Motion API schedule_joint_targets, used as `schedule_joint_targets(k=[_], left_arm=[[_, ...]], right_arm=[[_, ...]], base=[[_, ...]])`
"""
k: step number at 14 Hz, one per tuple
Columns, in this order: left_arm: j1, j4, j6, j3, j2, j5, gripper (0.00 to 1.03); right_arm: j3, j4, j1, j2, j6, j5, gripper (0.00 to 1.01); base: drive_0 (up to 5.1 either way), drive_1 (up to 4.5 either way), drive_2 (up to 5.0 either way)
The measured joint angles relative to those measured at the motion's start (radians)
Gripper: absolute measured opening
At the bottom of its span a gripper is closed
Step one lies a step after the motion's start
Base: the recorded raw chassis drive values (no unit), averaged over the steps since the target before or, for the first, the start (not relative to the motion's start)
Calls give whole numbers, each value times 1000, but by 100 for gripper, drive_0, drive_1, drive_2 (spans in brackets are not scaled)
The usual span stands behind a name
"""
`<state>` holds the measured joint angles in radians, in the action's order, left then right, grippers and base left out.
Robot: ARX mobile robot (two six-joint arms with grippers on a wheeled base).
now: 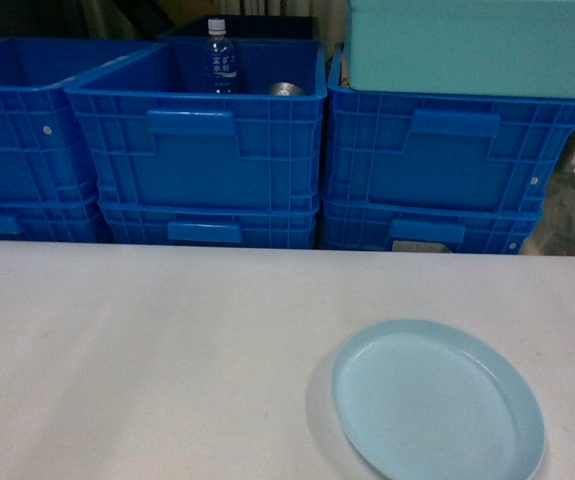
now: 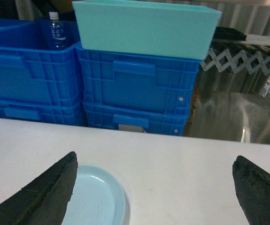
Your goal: Place blue tray on left shelf second layer neatly
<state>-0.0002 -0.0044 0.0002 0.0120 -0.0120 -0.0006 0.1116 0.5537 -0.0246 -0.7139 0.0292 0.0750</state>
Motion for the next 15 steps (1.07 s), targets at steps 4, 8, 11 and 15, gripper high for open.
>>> schedule_joint_targets(k=[4,8,11,15], left_arm=[[0,0,0,0,0,0,98],[0,0,0,0,0,0,98],[0,0,0,0,0,0,98],[0,0,0,0,0,0,98]], right_arm=[[60,119,-99,-339,29,-41,98],[126,361,-179,-729,68,-115,98],[220,432,-176,-1000,76,-149,98],[328,428,-160,-1165,67,-163,98]], base=[[0,0,0],[0,0,0],[0,0,0],[0,0,0]])
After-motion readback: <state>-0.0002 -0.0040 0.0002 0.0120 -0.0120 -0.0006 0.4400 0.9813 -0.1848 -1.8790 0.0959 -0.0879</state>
